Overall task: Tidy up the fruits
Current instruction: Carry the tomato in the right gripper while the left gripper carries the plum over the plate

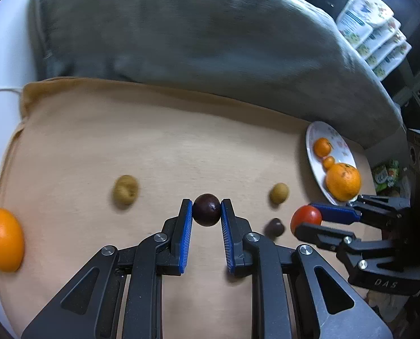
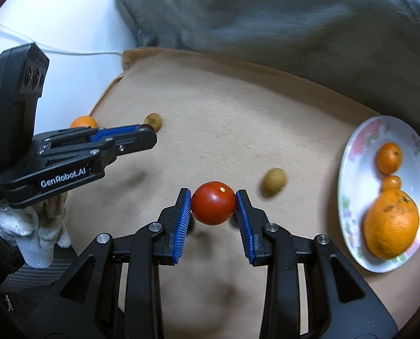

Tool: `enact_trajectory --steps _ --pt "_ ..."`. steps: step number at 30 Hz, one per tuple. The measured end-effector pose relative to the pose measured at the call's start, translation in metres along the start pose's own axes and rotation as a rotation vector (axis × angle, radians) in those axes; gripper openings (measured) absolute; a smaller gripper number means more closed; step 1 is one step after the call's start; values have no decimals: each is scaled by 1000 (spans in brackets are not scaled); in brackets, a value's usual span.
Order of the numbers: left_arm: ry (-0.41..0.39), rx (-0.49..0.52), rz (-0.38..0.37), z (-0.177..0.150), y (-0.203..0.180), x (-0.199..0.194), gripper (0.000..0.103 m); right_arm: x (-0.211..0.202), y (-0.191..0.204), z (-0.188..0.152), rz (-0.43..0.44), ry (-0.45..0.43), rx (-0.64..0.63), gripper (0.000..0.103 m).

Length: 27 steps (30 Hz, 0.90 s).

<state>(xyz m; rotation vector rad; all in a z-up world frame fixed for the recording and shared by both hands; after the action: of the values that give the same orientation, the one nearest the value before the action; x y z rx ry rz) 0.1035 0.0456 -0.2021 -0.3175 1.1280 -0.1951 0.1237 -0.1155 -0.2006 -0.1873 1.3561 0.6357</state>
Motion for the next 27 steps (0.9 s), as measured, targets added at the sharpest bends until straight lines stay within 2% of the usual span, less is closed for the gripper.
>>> enact_trajectory --steps 15,27 --pt "30 109 -63 15 -79 29 19 -56 -71 -28 -74 -66 147 34" --pt "46 171 -102 24 -123 42 19 -90 -125 -43 -133 -101 214 34"
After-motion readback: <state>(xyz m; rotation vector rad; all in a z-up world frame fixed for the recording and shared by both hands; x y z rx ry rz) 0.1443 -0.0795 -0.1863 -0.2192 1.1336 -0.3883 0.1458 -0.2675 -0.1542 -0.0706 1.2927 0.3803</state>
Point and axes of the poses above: each gripper's, at about its wrist camera, not at the fingertips, and x roughly the way its jaws point, y to its left, z to its top, the point moved 5 cm from there along x, roughly the way its jaws point, and after that the axes turned 5 degrees about -z, right-handed, at the moved point
